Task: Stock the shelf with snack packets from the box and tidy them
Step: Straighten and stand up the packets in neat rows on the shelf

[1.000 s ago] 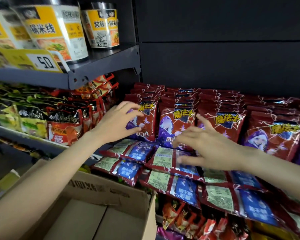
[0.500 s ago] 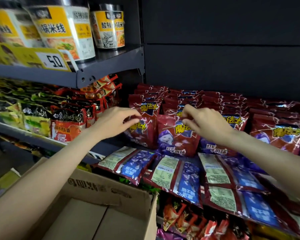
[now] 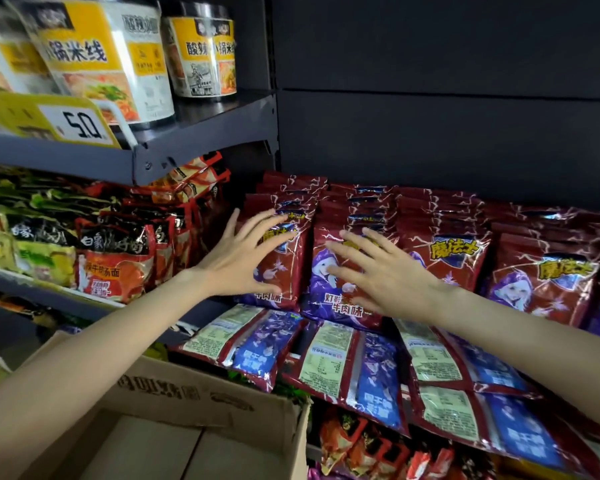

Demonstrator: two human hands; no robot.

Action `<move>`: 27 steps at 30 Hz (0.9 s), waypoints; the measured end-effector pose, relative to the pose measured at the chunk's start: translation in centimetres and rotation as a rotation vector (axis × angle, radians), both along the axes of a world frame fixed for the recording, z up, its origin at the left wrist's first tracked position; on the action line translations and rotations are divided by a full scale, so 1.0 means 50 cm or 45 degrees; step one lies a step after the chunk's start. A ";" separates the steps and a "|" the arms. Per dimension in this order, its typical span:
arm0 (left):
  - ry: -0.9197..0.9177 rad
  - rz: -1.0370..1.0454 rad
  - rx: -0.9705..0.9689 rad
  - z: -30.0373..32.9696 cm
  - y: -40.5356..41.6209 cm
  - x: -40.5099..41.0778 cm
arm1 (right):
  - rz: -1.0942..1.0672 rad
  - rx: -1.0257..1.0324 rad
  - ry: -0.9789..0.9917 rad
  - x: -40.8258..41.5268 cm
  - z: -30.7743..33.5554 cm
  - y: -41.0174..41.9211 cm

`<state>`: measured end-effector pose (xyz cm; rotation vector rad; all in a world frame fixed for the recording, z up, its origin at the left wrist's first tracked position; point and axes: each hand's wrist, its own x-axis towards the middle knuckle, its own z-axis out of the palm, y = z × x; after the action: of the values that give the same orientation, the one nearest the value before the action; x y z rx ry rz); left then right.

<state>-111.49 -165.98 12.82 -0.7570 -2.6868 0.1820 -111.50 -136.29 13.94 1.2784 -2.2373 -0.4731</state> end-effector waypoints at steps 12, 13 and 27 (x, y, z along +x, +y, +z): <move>0.062 0.027 -0.142 -0.026 0.016 -0.015 | -0.180 0.160 -0.060 -0.021 -0.044 -0.002; 0.064 0.037 -0.138 -0.025 0.018 -0.016 | -0.179 0.157 -0.053 -0.023 -0.045 -0.005; 0.139 0.129 0.040 0.043 0.093 0.058 | -0.032 -0.206 -0.395 0.108 0.076 0.190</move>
<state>-108.58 -161.35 14.97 -0.5848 -2.6190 0.1997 -106.12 -126.79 17.75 1.3131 -2.4885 -0.1018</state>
